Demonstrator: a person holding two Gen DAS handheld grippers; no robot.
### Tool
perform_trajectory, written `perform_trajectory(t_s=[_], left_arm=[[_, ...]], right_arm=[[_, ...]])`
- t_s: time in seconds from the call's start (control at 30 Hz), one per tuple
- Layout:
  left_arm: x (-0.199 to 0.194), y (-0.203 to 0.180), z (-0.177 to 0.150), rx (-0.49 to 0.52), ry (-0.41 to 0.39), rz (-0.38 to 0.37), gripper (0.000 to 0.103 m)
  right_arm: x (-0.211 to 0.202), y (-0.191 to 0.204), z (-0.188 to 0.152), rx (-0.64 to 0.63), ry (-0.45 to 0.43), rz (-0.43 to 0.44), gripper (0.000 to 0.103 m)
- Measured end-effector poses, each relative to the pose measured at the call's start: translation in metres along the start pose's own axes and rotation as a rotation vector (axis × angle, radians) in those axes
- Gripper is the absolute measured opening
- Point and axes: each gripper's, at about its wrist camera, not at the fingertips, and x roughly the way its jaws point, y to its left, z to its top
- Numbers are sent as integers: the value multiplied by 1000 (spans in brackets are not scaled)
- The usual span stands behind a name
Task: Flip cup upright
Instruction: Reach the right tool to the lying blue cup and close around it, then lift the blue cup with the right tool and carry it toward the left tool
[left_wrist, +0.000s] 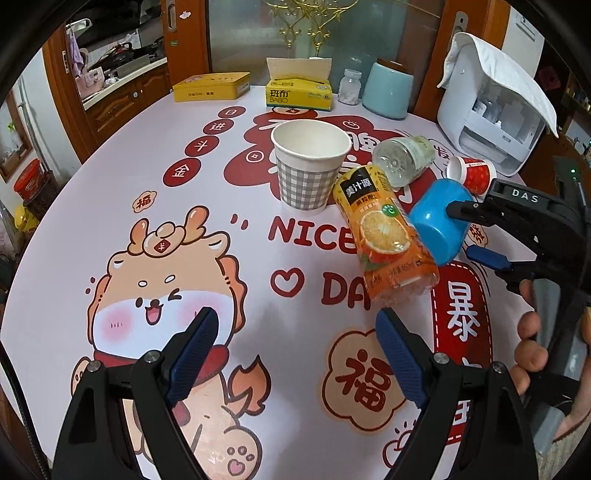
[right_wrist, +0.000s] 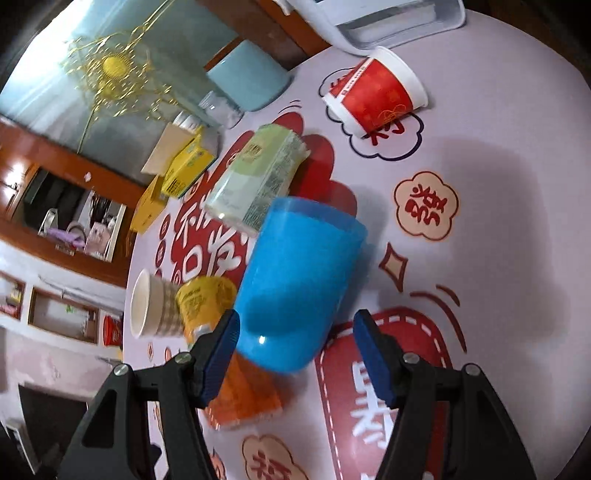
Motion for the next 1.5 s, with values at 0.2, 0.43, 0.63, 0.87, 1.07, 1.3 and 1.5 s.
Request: perform_trajectory(t_s=[0.2, 0.43, 0.63, 0.87, 1.07, 1.3, 1.5], left_arm=[[5, 1, 0, -9, 13, -3, 86], [6, 3, -1, -14, 18, -4, 86], [6, 3, -1, -17, 24, -6, 86], [6, 3, 0, -17, 22, -5, 86], [7, 4, 1, -19, 27, -2, 86], [7, 5, 0, -18, 29, -10, 86], [0, 3, -6, -5, 24, -7, 86]], right_arm=[[14, 4, 8, 31, -16, 22, 64], [23, 13, 14, 41, -22, 4, 64], [31, 10, 18, 81, -8, 28, 65], [44, 0, 18, 145, 21, 113, 67], [38, -2, 15, 142, -7, 108, 65], [13, -4, 2, 41, -4, 40, 64], [-11, -3, -22, -79, 17, -16, 64]])
